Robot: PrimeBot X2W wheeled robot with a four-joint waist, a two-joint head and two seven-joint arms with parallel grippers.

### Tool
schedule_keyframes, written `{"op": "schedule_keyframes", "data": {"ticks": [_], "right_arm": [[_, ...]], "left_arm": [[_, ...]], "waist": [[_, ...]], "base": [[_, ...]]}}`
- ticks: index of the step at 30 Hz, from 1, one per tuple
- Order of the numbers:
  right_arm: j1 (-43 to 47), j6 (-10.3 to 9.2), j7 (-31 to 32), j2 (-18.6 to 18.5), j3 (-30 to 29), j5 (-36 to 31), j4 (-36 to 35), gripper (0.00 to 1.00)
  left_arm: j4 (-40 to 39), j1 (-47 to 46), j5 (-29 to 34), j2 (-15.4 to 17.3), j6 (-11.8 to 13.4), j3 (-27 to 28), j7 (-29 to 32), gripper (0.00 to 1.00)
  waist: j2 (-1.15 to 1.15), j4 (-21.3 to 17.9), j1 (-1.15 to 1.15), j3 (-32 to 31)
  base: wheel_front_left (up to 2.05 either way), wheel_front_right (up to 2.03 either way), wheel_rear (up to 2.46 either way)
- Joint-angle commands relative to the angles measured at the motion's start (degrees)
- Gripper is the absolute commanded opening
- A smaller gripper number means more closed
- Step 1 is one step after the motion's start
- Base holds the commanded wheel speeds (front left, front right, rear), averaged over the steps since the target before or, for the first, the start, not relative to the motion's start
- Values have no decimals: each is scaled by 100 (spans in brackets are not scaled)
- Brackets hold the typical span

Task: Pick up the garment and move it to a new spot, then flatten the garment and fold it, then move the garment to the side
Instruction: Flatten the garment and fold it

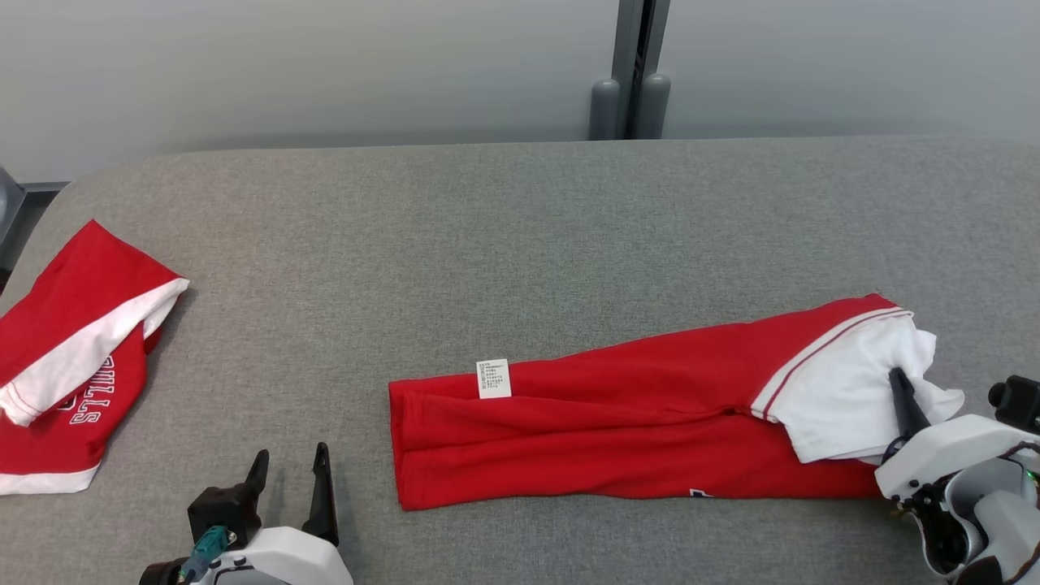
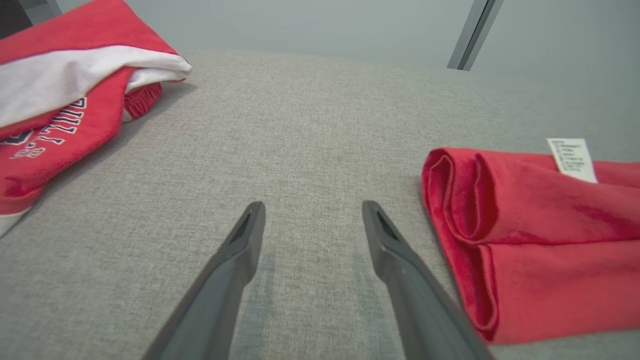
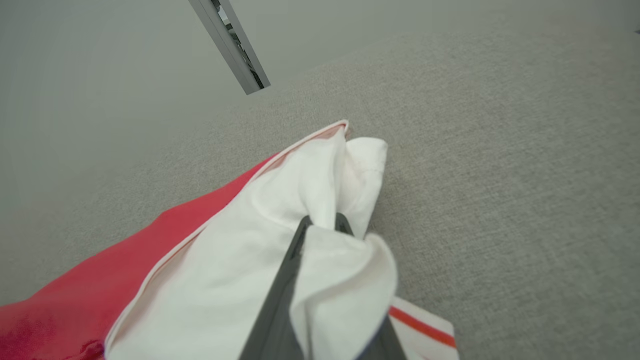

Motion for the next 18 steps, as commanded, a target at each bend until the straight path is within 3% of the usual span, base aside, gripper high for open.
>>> {"op": "schedule_keyframes", "data": {"ticks": [1,6,18], "right_arm": [[43,-10,-42,-22,-34,-93,-134,0],[244,-8,-39,179,55,-132,-747,0],[628,-7,277,447,1187,358,-2031,0]], "left_arm": [[3,-40,-34,27,-1,-3,-9,100],[33,16,-79,26,-53,-61,-9,100],[69,139,-44,29,-50,-376,-9,100]], "waist": [[0,-34,0,-26],[0,-96,0,-121],[0,154,0,-380]], "base": [[0,0,0],[0,0,0],[0,0,0]]}}
